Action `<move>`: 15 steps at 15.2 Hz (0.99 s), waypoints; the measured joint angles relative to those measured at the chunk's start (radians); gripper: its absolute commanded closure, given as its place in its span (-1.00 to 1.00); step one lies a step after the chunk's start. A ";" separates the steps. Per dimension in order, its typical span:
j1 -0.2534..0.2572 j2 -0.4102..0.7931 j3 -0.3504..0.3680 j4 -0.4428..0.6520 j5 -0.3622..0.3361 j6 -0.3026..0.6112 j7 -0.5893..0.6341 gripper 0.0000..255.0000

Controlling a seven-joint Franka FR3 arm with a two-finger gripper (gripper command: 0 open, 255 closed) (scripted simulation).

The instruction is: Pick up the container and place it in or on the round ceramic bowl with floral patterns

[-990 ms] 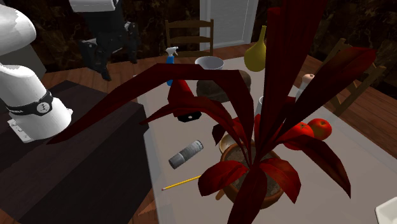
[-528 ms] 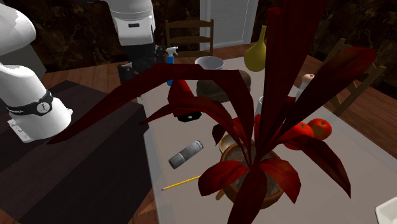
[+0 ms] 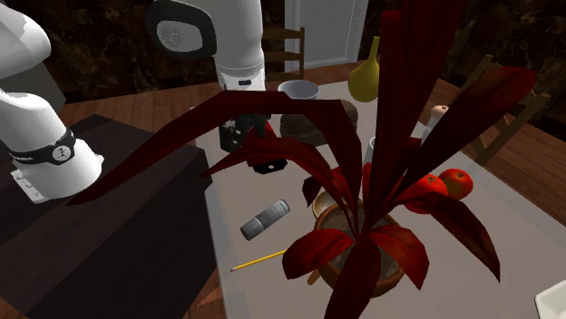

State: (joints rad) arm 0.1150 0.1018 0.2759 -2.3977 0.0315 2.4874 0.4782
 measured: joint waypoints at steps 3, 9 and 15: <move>0.025 0.114 -0.008 0.065 -0.060 0.056 0.069 -1.00; 0.105 0.366 -0.063 0.257 -0.169 0.129 0.192 -1.00; 0.154 0.509 -0.099 0.366 -0.208 0.171 0.241 -1.00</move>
State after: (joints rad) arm 0.2693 0.6108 0.1767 -2.0318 -0.1761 2.6580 0.7196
